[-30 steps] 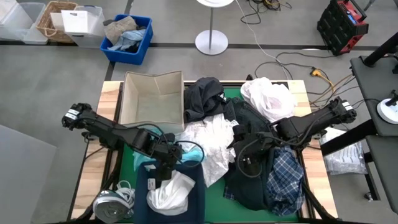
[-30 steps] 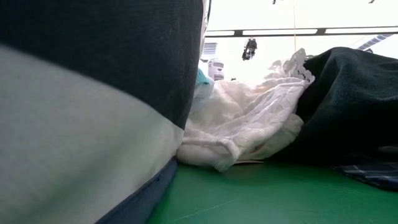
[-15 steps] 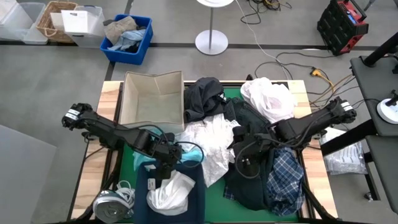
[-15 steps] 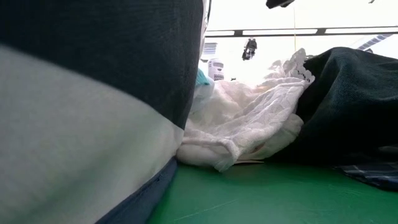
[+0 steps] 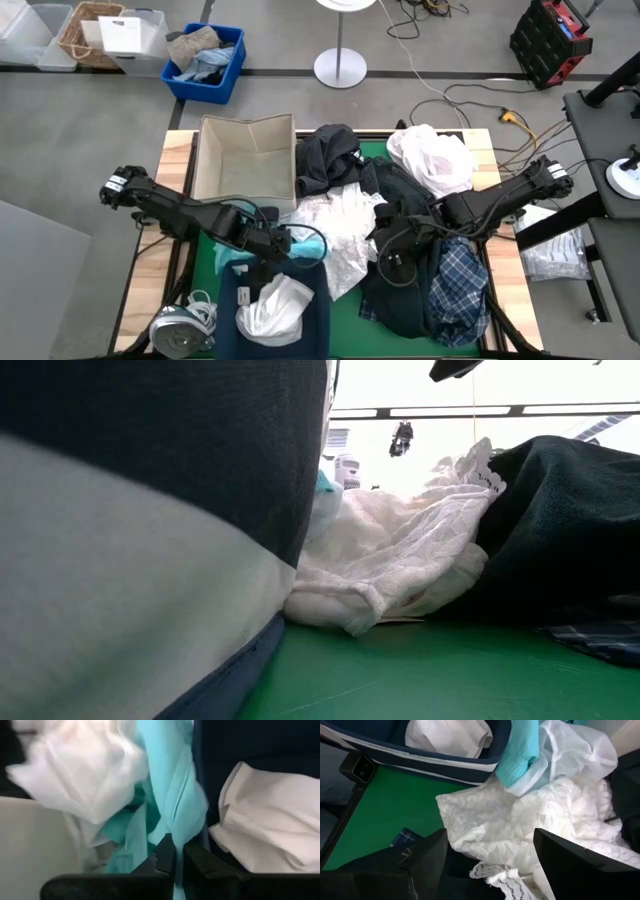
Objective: Sort clothes
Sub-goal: Put the light blue short pants into the white laundry organizer
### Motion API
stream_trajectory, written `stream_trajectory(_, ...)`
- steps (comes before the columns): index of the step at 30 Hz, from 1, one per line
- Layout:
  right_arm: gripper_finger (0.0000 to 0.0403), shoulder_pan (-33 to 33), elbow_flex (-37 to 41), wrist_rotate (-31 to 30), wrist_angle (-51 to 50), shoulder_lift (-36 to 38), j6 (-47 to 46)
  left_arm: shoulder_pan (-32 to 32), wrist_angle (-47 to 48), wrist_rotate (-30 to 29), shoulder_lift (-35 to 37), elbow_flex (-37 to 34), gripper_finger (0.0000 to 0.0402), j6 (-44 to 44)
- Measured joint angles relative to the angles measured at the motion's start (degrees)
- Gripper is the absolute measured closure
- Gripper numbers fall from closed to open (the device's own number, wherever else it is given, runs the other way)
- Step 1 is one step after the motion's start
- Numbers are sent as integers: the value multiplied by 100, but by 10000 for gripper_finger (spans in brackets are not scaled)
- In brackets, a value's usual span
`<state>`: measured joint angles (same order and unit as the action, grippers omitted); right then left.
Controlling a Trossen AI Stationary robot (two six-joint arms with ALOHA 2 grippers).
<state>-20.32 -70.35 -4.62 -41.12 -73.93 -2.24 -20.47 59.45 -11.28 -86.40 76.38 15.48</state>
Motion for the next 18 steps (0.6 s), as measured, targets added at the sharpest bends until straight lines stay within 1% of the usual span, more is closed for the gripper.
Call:
stream_trajectory(8,111,0,2,0,9,0,-21,-14,892,-577,7,1191,401,-612)
stream_trajectory(10,114,0,2,0,11,0,-33,-65,1100,-921,7,1540,401,-802)
stream_trajectory(14,123,0,5,0,11,0,-24,-238,1462,-1843,9,2274,401,-1217)
stream_trajectory(16,127,0,9,0,11,0,-18,-305,1503,-2123,9,2661,401,-1394)
stream_trajectory(18,130,0,9,0,15,0,-18,-354,1533,-2275,9,3056,401,-1568)
